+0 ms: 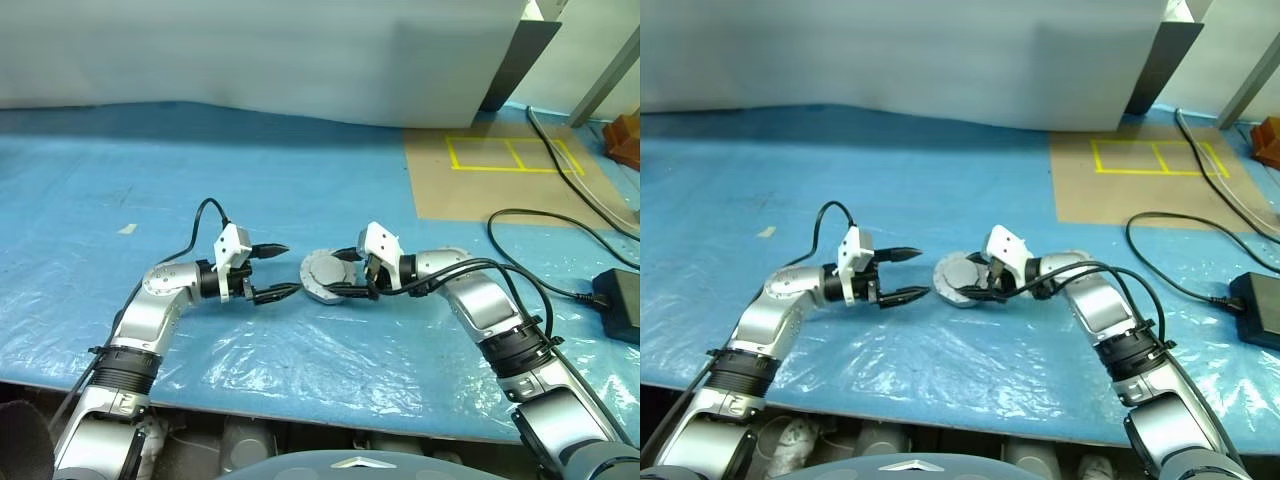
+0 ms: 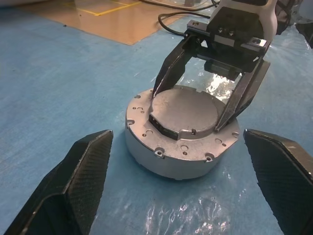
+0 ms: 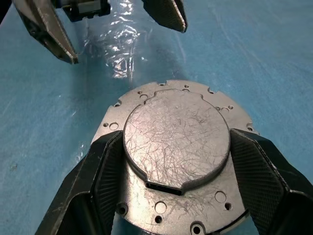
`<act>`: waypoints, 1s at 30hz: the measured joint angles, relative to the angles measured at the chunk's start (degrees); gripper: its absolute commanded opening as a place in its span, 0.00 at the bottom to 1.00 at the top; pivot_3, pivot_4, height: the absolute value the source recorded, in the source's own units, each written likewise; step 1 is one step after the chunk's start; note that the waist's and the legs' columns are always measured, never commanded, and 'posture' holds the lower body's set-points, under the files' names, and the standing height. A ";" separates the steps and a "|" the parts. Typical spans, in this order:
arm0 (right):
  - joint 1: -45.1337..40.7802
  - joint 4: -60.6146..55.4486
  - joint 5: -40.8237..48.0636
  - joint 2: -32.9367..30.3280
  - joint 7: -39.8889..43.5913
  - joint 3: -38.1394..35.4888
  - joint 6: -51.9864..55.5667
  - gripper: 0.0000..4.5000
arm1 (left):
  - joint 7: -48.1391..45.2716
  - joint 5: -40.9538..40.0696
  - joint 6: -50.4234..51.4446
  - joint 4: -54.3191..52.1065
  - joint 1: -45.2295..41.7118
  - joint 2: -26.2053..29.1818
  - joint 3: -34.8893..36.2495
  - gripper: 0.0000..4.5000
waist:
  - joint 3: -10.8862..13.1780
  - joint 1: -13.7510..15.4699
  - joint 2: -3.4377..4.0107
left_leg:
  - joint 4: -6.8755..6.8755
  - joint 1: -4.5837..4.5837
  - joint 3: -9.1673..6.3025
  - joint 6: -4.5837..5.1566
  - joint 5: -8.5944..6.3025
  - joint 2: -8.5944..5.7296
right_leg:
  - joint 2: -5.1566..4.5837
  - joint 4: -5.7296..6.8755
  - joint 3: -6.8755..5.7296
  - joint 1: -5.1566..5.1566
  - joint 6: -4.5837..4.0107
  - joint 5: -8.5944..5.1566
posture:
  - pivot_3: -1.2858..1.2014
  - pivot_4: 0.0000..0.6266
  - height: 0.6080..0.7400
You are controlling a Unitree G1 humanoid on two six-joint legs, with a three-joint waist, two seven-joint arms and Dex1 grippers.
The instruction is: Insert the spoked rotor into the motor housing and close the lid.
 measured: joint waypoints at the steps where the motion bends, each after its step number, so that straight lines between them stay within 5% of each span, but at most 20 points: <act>1: -0.07 0.60 1.97 0.29 0.12 -1.55 2.30 0.66 | 0.00 0.01 -0.01 0.01 0.04 -0.04 -0.03 1.00 | 0.00 0.05 0.01 | 0.00 0.01 0.00 0.00 0.00 -0.02 | -0.02 -0.01 0.00 -0.02 0.00 0.00 | 0.52 0.24 1.00; 11: 1.23 -8.81 5.48 -3.59 2.14 -0.89 9.87 0.66 | -0.11 0.06 -0.85 1.22 0.58 -0.50 -0.11 1.00 | 0.02 -0.10 0.00 | -0.28 -0.42 0.01 -0.26 0.15 0.04 | 0.10 0.01 -0.08 -0.60 0.02 -0.05 | 0.52 0.24 1.00; 21: 1.06 -5.91 -0.90 -3.22 -0.28 3.06 1.04 0.66 | -0.60 -0.06 -0.85 1.22 0.58 -0.45 -0.07 1.00 | 0.03 -0.19 -0.01 | -0.20 -0.05 0.05 -0.28 0.12 0.02 | 0.05 0.04 0.00 -0.17 0.02 -0.07 | 0.52 0.24 1.00; 30: 1.96 -5.15 2.36 -4.15 1.88 0.18 2.85 0.66 | -1.01 -0.12 -0.72 1.25 0.62 -0.23 0.11 1.00 | 0.02 0.36 -0.01 | -0.18 0.11 0.05 -0.05 -0.01 -0.02 | -0.03 -0.08 -0.01 0.08 0.09 -0.12 | 0.52 0.24 1.00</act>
